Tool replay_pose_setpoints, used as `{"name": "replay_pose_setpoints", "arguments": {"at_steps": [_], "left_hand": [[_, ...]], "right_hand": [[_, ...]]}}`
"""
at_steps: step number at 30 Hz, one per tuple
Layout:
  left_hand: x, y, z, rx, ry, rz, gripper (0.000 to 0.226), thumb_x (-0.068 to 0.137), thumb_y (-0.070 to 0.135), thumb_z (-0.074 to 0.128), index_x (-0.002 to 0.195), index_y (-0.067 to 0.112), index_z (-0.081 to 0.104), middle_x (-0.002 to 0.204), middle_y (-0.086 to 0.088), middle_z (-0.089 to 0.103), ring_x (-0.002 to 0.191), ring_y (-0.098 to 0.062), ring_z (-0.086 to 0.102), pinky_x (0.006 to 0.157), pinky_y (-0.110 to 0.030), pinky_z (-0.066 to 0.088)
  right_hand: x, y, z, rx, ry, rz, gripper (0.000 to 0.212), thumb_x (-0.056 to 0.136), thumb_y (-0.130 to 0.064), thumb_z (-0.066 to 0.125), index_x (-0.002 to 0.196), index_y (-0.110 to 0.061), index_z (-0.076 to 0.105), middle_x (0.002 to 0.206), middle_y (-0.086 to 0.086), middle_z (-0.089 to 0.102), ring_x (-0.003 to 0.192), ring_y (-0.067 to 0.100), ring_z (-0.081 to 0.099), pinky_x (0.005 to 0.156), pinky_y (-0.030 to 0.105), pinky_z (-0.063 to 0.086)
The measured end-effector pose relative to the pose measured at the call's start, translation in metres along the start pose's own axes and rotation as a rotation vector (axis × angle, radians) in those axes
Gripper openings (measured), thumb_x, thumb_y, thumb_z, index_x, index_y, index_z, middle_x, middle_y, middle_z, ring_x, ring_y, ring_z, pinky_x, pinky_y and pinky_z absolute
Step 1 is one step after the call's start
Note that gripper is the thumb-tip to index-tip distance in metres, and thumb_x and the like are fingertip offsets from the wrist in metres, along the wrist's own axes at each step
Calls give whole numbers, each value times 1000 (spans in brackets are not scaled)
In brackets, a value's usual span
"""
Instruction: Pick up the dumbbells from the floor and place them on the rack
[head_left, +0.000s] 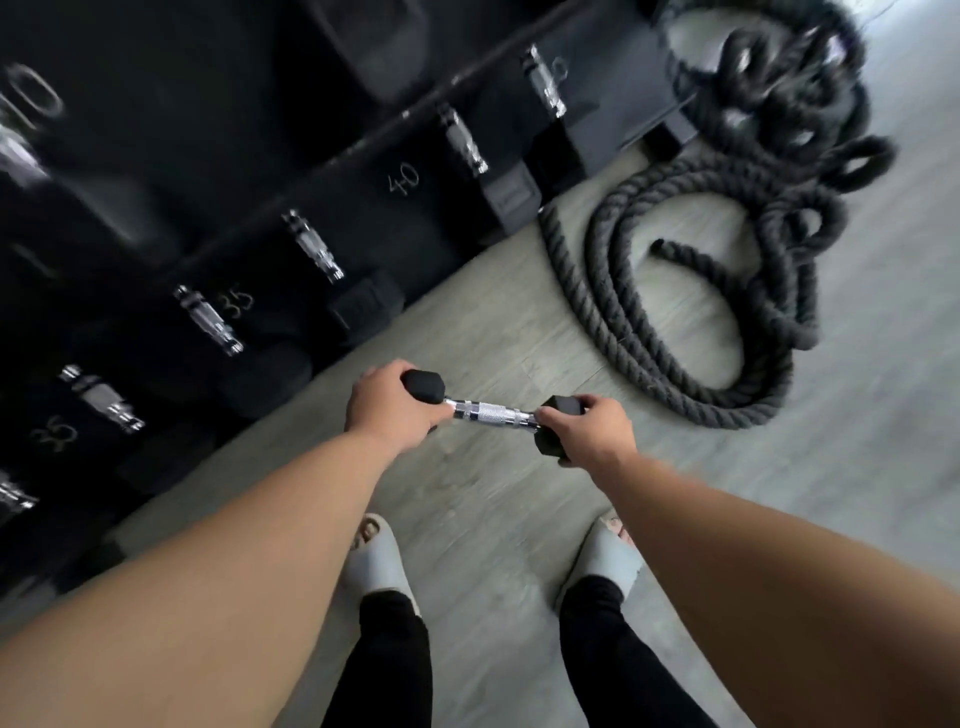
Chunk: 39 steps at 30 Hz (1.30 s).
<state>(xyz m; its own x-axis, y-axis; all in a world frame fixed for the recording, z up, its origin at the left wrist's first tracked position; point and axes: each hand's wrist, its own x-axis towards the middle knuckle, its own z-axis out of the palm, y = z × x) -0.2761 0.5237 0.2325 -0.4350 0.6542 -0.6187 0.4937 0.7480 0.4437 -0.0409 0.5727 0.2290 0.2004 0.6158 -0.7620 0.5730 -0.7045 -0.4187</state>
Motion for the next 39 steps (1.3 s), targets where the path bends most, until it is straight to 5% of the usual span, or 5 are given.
{"name": "replay_pose_setpoints", "arguments": {"at_steps": [7, 11, 16, 23, 39], "left_hand": [[-94, 110, -161, 118, 63, 248, 75, 55, 46, 92, 116, 18, 58, 113, -5, 65, 101, -24, 62, 76, -29, 43], [-146, 148, -243, 238, 54, 407, 76, 57, 44, 90, 124, 23, 60, 113, -3, 68, 100, -26, 66, 80, -33, 52], [-199, 152, -327, 371, 26, 457, 71, 63, 41, 88, 126, 26, 61, 113, 0, 66, 99, -24, 63, 84, -37, 56], [-251, 73, -404, 380, 140, 334, 84, 65, 44, 91, 138, 21, 57, 136, -6, 57, 117, -25, 59, 93, -34, 51], [-245, -142, -587, 479, 246, 274, 80, 54, 47, 95, 124, 27, 62, 111, 5, 65, 89, -14, 58, 68, -28, 46]], "right_hand": [[-163, -78, -61, 312, 104, 13, 35, 69, -31, 87, 94, -11, 72, 91, 9, 71, 65, 19, 69, 48, 39, 63], [-257, -97, -53, 581, 93, 88, 14, 70, -23, 84, 70, -11, 77, 72, 12, 68, 61, 26, 66, 51, 40, 64], [-343, -121, -22, 698, 6, 162, 32, 74, -18, 80, 43, -20, 74, 35, -4, 56, 41, 20, 60, 52, 46, 64], [-408, -140, 27, 620, -116, 61, 32, 71, -27, 88, 86, -3, 72, 80, 14, 67, 70, 32, 69, 44, 38, 60], [-546, -191, 275, 529, -368, 100, 42, 67, -25, 93, 91, 4, 73, 97, 21, 74, 86, 36, 75, 58, 48, 65]]}}
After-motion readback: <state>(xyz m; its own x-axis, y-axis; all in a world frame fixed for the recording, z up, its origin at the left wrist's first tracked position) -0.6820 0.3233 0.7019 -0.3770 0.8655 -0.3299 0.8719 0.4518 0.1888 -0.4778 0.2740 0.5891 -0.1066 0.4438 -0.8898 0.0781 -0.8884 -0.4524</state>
